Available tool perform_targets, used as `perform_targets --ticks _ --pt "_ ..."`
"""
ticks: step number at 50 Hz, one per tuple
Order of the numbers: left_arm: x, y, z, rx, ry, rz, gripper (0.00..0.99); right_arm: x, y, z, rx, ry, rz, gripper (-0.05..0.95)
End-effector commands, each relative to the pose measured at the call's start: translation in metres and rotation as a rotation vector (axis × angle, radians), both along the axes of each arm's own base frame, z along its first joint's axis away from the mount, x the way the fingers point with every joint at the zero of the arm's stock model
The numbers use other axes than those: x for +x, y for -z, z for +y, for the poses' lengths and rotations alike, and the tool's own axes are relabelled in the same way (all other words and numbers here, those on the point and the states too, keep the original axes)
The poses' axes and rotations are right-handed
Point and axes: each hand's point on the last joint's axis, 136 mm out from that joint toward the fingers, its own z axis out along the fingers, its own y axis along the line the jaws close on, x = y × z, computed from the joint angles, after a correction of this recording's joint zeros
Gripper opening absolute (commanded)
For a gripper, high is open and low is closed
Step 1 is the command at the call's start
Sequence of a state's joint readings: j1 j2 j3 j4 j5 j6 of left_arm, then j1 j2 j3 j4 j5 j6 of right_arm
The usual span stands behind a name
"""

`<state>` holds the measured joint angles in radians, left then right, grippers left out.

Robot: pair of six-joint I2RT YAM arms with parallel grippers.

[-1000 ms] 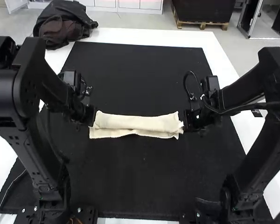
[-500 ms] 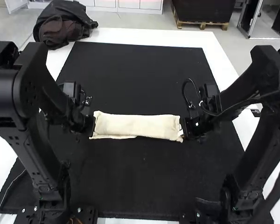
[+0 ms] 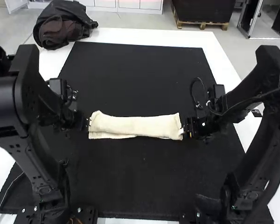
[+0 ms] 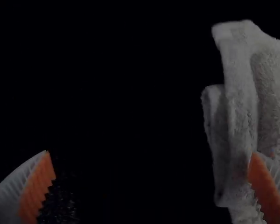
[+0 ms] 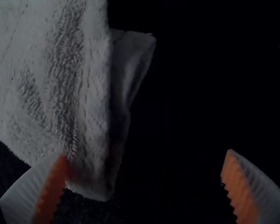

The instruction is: Fold the towel.

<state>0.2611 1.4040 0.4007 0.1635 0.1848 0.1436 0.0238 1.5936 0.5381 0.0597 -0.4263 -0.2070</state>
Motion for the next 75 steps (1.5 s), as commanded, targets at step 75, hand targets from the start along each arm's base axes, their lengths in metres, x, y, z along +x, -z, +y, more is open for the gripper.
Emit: perform_targets --ticks 75 --pt "0.015 -0.040 0.009 -0.026 -0.023 -0.147 0.959 0.038 0.001 0.063 0.057 -0.067 -0.007 0.88"
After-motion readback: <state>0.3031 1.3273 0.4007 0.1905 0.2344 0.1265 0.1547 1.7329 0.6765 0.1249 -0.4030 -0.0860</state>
